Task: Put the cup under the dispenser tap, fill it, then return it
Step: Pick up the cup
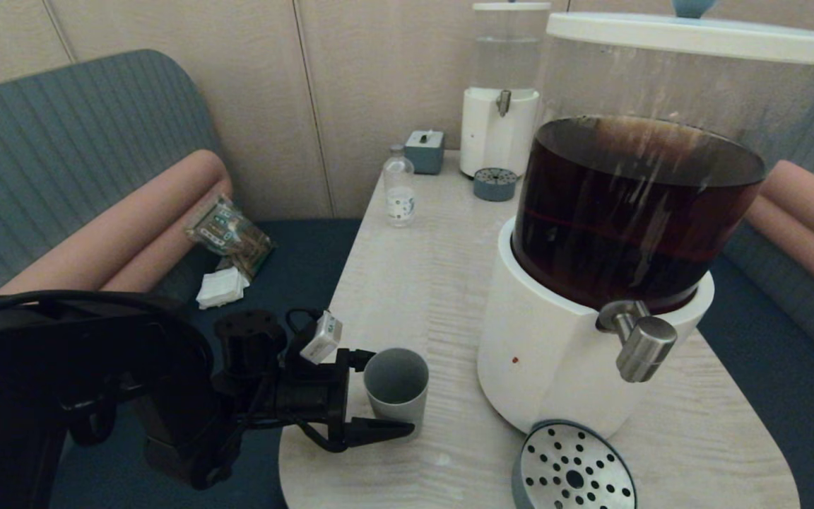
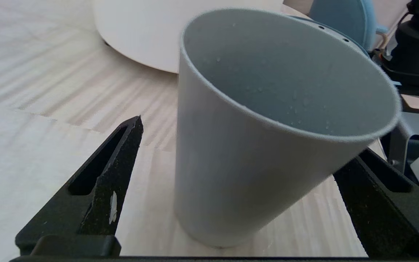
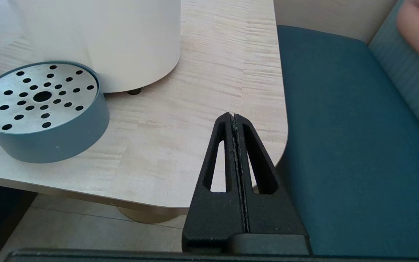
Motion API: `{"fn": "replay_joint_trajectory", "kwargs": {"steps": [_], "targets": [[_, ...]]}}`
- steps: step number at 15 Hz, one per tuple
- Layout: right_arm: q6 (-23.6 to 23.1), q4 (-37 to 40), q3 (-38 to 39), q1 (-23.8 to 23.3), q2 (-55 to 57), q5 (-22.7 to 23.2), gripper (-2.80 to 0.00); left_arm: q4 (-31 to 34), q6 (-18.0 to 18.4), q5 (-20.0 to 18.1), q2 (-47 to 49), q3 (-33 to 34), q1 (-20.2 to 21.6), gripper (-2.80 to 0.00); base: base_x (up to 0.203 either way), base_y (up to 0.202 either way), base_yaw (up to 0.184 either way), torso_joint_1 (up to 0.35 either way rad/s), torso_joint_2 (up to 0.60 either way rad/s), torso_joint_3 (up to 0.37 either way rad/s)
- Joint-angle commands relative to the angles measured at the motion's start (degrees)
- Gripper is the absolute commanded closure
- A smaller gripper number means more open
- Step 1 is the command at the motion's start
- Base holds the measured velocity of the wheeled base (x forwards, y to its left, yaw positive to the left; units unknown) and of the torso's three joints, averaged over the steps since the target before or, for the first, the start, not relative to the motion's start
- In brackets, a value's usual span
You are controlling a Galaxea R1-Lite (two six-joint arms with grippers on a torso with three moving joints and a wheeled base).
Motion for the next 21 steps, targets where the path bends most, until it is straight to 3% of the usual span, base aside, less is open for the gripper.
{"fn": "replay_joint_trajectory", "kwargs": {"steps": [1,6,7,8,16,21], "targets": [[0.0,0.0,0.5,0.0,-0.1,0.0,0.00,-0.4,-0.1,-0.3,0.7,-0.5,-0.5,-2.80,0.000,0.000,0.000,0.000,0.00,0.000],[0.0,0.0,0.5,0.0,-0.1,0.0,0.00,-0.5,-0.4,0.9,1.1,-1.3,-1.4,-2.80,0.000,0.000,0.000,0.000,0.00,0.000],[0.0,0.0,0.5,0.0,-0.1,0.0,0.00,-0.4,-0.5,0.9,1.1,-1.4,-1.4,-1.82,0.000,0.000,0.000,0.000,0.00,0.000],[0.0,0.0,0.5,0.0,-0.1,0.0,0.00,-0.5,-0.7,0.9,1.0,-1.1,-1.4,0.00,0.000,0.000,0.000,0.000,0.00,0.000],[0.0,0.0,0.5,0.0,-0.1,0.0,0.00,-1.0,-1.6,1.7,-1.0,0.5,-1.7,0.00,0.000,0.000,0.000,0.000,0.00,0.000],[0.0,0.0,0.5,0.0,-0.1,0.0,0.00,-1.0,-1.7,3.0,-12.8,6.8,-2.9,0.00,0.000,0.000,0.000,0.000,0.00,0.000]]}}
